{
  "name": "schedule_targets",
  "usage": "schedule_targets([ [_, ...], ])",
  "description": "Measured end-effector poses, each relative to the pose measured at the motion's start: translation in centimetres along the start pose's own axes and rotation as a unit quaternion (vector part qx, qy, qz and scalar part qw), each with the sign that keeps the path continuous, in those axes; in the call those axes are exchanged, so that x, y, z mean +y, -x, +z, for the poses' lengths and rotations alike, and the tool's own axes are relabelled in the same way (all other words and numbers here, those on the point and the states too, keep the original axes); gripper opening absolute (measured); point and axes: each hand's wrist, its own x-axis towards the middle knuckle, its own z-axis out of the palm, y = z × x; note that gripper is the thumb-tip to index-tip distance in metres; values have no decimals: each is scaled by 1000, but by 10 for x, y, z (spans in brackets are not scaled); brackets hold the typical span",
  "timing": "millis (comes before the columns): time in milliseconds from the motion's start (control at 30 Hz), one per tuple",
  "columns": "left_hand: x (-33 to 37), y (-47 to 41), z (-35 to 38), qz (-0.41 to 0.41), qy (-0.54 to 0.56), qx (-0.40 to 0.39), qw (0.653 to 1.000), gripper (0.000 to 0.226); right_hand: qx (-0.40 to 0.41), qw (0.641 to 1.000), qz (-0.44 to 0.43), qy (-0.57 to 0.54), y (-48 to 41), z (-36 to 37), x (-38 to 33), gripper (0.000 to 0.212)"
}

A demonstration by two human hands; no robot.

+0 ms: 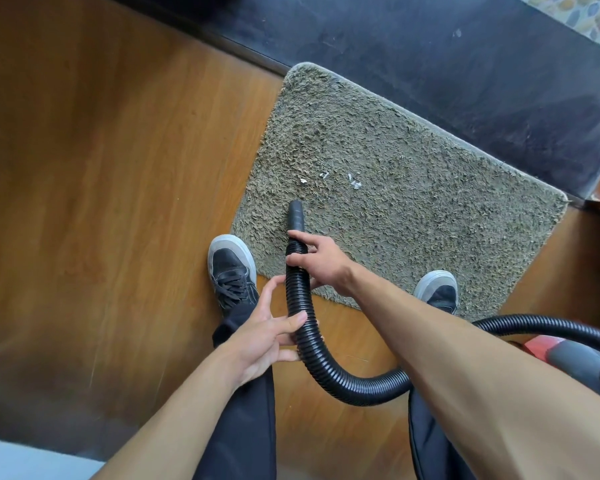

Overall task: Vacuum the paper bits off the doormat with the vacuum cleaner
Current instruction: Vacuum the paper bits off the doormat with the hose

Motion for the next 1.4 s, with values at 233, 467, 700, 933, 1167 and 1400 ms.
schedule_targets([
  [233, 14, -6, 4, 10, -15, -12, 1000, 80, -15, 999, -15, 26, -1, -13, -16, 60],
  [467, 16, -7, 13, 31, -21, -2, 999, 81, -6, 999, -44, 21, -1, -18, -19, 62],
  [700, 33, -21, 19, 27, -61, 0, 998, 82, 26, 998, -50, -23, -6, -31, -24, 59],
  [933, 37, -29, 40, 16, -98, -19, 995, 76, 49, 997, -40, -55, 2, -57, -15, 59],
  [1167, 43, -35, 52, 15, -146, -30, 989, 66, 76, 991, -41, -105, 10, -71, -5, 60],
  [1400, 42, -30, 40, 17, -127, -7, 992, 73, 50, 994, -53, -82, 3, -57, -13, 61],
])
